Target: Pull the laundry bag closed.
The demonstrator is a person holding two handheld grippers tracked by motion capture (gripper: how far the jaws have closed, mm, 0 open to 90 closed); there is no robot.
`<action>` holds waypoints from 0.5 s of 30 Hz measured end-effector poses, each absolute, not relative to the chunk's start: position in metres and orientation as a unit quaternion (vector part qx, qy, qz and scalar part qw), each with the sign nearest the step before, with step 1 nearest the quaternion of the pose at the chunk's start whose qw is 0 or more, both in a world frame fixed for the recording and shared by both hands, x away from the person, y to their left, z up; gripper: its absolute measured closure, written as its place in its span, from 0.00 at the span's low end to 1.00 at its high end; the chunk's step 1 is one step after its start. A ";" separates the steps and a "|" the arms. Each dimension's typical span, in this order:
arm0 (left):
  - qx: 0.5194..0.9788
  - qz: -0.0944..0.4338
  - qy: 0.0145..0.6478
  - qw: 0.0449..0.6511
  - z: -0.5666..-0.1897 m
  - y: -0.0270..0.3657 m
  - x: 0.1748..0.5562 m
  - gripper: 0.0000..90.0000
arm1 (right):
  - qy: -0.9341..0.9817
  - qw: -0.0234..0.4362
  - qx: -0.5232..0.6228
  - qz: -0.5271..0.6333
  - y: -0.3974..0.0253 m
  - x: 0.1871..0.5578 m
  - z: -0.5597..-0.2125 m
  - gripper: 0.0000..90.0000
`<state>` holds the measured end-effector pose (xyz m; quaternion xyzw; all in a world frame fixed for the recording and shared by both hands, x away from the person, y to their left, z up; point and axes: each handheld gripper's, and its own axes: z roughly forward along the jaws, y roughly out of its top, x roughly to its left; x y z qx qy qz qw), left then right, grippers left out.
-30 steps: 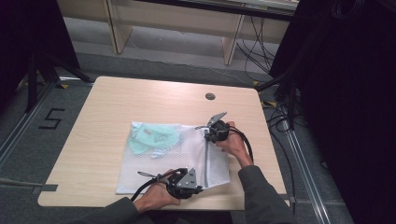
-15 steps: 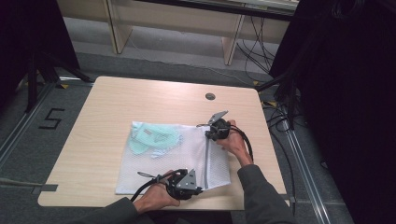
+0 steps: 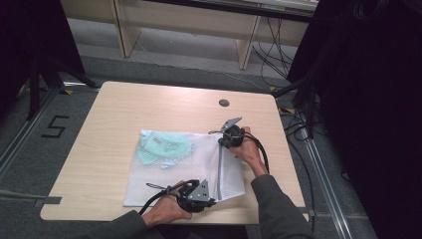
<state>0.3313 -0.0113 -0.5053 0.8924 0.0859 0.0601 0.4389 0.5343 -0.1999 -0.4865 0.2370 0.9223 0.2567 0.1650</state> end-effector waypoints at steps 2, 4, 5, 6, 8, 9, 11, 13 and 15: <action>0.892 0.060 0.087 0.439 -0.505 -0.011 0.332 0.99 | 0.920 0.166 0.246 0.258 -0.199 0.533 -0.486 0.96; 0.893 0.059 0.085 0.438 -0.506 -0.011 0.332 0.99 | 0.921 0.164 0.245 0.255 -0.199 0.533 -0.486 0.96; 0.893 0.060 0.083 0.438 -0.505 -0.011 0.332 0.99 | 0.922 0.165 0.236 0.257 -0.199 0.534 -0.487 0.96; 0.892 0.056 0.083 0.442 -0.505 -0.011 0.332 0.99 | 0.922 0.162 0.241 0.257 -0.198 0.534 -0.487 0.96; 0.891 0.059 0.078 0.444 -0.504 -0.011 0.332 0.99 | 0.924 0.161 0.234 0.257 -0.198 0.535 -0.489 0.96; 0.890 0.056 0.079 0.445 -0.503 -0.011 0.332 0.99 | 0.923 0.160 0.241 0.255 -0.197 0.534 -0.489 0.96; 0.892 0.061 0.070 0.443 -0.503 -0.011 0.333 0.99 | 0.922 0.154 0.248 0.254 -0.197 0.534 -0.488 0.96; 0.894 0.058 0.071 0.438 -0.503 -0.011 0.332 0.99 | 0.922 0.158 0.245 0.254 -0.198 0.534 -0.489 0.96; 0.895 0.060 0.067 0.436 -0.505 -0.013 0.330 0.99 | 0.922 0.166 0.242 0.252 -0.199 0.535 -0.488 0.96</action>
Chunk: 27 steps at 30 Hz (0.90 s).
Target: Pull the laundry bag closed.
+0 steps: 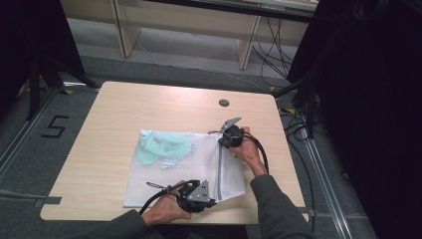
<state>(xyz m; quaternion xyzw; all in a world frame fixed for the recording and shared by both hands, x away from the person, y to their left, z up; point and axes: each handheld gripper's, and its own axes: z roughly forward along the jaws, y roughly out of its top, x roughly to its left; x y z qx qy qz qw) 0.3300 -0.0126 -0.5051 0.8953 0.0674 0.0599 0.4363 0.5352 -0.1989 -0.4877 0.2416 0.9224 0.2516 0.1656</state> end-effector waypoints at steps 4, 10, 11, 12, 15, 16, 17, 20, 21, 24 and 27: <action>0.895 0.050 0.083 0.435 -0.507 -0.012 0.336 0.99 | 0.920 0.176 0.243 0.253 -0.201 0.537 -0.487 0.96; 0.896 0.051 0.089 0.431 -0.509 -0.013 0.335 0.98 | 0.918 0.170 0.251 0.256 -0.201 0.537 -0.487 0.95; 0.896 0.051 0.089 0.431 -0.509 -0.013 0.335 0.98 | 0.915 0.170 0.260 0.256 -0.201 0.536 -0.487 0.95; 0.897 0.052 0.084 0.430 -0.508 -0.013 0.336 0.98 | 0.916 0.174 0.252 0.257 -0.202 0.537 -0.487 0.95; 0.895 0.047 0.097 0.432 -0.508 -0.013 0.336 0.98 | 0.917 0.168 0.256 0.255 -0.201 0.536 -0.486 0.95; 0.894 0.044 0.104 0.433 -0.508 -0.013 0.336 0.96 | 0.916 0.171 0.257 0.258 -0.202 0.536 -0.485 0.95; 0.893 0.041 0.108 0.434 -0.508 -0.013 0.337 0.95 | 0.911 0.180 0.261 0.262 -0.201 0.536 -0.486 0.95; 0.893 0.037 0.113 0.434 -0.509 -0.014 0.337 0.82 | 0.910 0.186 0.264 0.262 -0.203 0.537 -0.486 0.88; 0.891 0.036 0.116 0.437 -0.509 -0.014 0.336 0.80 | 0.909 0.186 0.274 0.253 -0.204 0.537 -0.484 0.85; 0.887 0.037 0.124 0.444 -0.507 -0.013 0.338 0.73 | 0.903 0.181 0.286 0.263 -0.204 0.536 -0.483 0.82; 0.885 0.042 0.127 0.446 -0.504 -0.008 0.341 0.69 | 0.899 0.175 0.293 0.276 -0.205 0.534 -0.479 0.78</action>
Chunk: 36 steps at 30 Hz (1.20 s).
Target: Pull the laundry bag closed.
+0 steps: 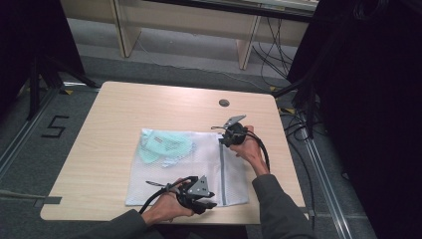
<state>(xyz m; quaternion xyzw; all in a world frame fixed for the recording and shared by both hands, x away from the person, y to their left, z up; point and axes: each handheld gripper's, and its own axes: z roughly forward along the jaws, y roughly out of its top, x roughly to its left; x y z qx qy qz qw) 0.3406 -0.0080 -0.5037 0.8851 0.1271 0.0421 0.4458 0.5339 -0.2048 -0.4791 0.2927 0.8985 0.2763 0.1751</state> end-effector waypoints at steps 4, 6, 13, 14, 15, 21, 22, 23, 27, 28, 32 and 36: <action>0.880 0.043 0.136 0.453 -0.499 -0.002 0.344 0.69 | 0.891 0.174 0.306 0.288 -0.206 0.531 -0.473 0.73; 0.878 0.046 0.142 0.455 -0.498 0.001 0.346 0.67 | 0.886 0.172 0.308 0.300 -0.206 0.529 -0.471 0.71; 0.876 0.055 0.154 0.455 -0.491 0.010 0.351 0.63 | 0.884 0.176 0.300 0.311 -0.208 0.522 -0.462 0.69; 0.875 0.055 0.156 0.456 -0.490 0.011 0.352 0.61 | 0.884 0.180 0.299 0.311 -0.209 0.521 -0.461 0.69; 0.877 0.061 0.156 0.451 -0.489 0.014 0.353 0.61 | 0.887 0.167 0.300 0.308 -0.210 0.519 -0.459 0.69; 0.865 0.068 0.183 0.462 -0.481 0.027 0.359 0.56 | 0.877 0.154 0.311 0.333 -0.210 0.512 -0.454 0.65; 0.867 0.067 0.180 0.461 -0.480 0.030 0.361 0.55 | 0.879 0.149 0.310 0.332 -0.211 0.511 -0.453 0.63; 0.864 0.070 0.189 0.462 -0.479 0.033 0.362 0.55 | 0.876 0.147 0.314 0.335 -0.210 0.509 -0.453 0.62; 0.859 0.085 0.210 0.459 -0.473 0.050 0.364 0.49 | 0.877 0.141 0.316 0.333 -0.211 0.502 -0.452 0.57; 0.860 0.089 0.212 0.456 -0.471 0.056 0.364 0.49 | 0.873 0.145 0.316 0.340 -0.211 0.499 -0.452 0.56; 0.854 0.101 0.239 0.451 -0.466 0.078 0.365 0.42 | 0.871 0.143 0.317 0.347 -0.214 0.487 -0.449 0.52; 0.855 0.115 0.251 0.438 -0.466 0.095 0.365 0.37 | 0.873 0.136 0.309 0.352 -0.213 0.477 -0.449 0.51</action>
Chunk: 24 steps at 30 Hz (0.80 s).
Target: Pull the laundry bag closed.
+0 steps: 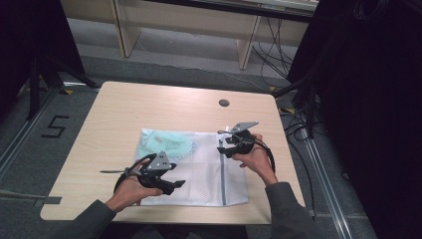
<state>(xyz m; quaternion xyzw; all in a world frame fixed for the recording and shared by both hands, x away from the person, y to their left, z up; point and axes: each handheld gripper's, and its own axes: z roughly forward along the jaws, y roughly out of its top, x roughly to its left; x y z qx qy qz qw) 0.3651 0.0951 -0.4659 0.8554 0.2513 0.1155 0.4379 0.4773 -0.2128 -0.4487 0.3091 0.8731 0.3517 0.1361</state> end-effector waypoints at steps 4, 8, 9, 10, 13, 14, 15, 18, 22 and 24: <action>0.850 0.121 0.272 0.436 -0.465 0.109 0.366 0.33 | 0.878 0.126 0.310 0.342 -0.210 0.467 -0.449 0.46; 0.840 0.124 0.279 0.449 -0.464 0.116 0.364 0.30 | 0.878 0.128 0.299 0.350 -0.210 0.455 -0.452 0.43; 0.843 0.126 0.278 0.443 -0.464 0.118 0.363 0.30 | 0.878 0.126 0.300 0.351 -0.210 0.451 -0.453 0.42; 0.838 0.122 0.287 0.447 -0.464 0.119 0.361 0.30 | 0.878 0.126 0.303 0.348 -0.212 0.448 -0.453 0.42; 0.839 0.125 0.288 0.445 -0.462 0.125 0.358 0.28 | 0.878 0.125 0.304 0.349 -0.216 0.438 -0.454 0.40; 0.836 0.125 0.289 0.449 -0.462 0.126 0.357 0.28 | 0.879 0.127 0.299 0.349 -0.218 0.435 -0.454 0.39; 0.837 0.129 0.284 0.449 -0.462 0.127 0.357 0.28 | 0.879 0.123 0.301 0.347 -0.220 0.431 -0.453 0.39; 0.836 0.122 0.293 0.448 -0.463 0.130 0.354 0.27 | 0.878 0.127 0.300 0.351 -0.224 0.423 -0.455 0.38; 0.834 0.122 0.297 0.448 -0.463 0.132 0.351 0.26 | 0.877 0.125 0.307 0.347 -0.231 0.411 -0.458 0.36; 0.841 0.124 0.289 0.439 -0.462 0.134 0.349 0.25 | 0.876 0.126 0.312 0.347 -0.235 0.403 -0.459 0.35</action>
